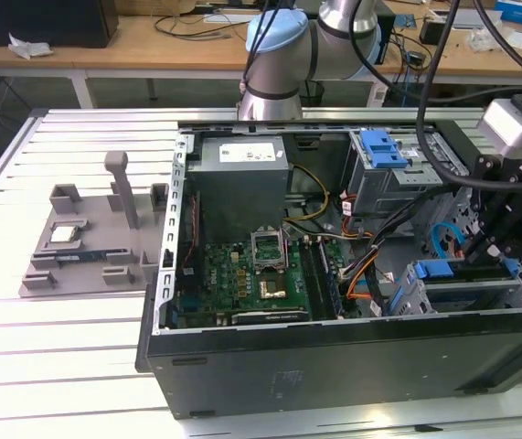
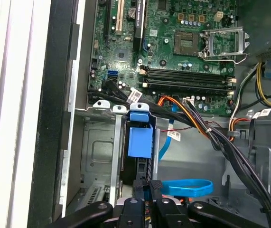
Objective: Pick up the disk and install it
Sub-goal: 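Insert the second disk wire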
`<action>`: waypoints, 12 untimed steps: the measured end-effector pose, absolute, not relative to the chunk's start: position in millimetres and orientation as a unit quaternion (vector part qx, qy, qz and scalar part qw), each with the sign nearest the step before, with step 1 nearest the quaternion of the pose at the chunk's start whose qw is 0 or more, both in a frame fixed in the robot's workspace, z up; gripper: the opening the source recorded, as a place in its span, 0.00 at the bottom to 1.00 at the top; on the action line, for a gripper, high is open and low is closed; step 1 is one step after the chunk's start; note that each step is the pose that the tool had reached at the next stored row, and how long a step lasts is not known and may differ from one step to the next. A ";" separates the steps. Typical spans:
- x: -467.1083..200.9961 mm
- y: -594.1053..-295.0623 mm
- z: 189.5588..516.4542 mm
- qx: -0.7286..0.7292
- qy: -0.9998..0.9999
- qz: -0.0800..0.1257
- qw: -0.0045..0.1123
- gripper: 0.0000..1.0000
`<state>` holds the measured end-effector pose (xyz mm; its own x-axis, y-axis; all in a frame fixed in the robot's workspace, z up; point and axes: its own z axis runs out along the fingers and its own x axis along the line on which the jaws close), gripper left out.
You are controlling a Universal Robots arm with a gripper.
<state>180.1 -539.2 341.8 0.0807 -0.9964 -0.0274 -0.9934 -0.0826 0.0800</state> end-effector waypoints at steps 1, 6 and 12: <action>180.1 -539.2 340.7 0.735 -0.677 -0.037 0.020 0.16; 180.1 -539.2 334.3 0.735 -0.677 -0.037 0.020 0.16; 180.2 -539.3 333.0 0.735 -0.677 -0.038 0.020 0.24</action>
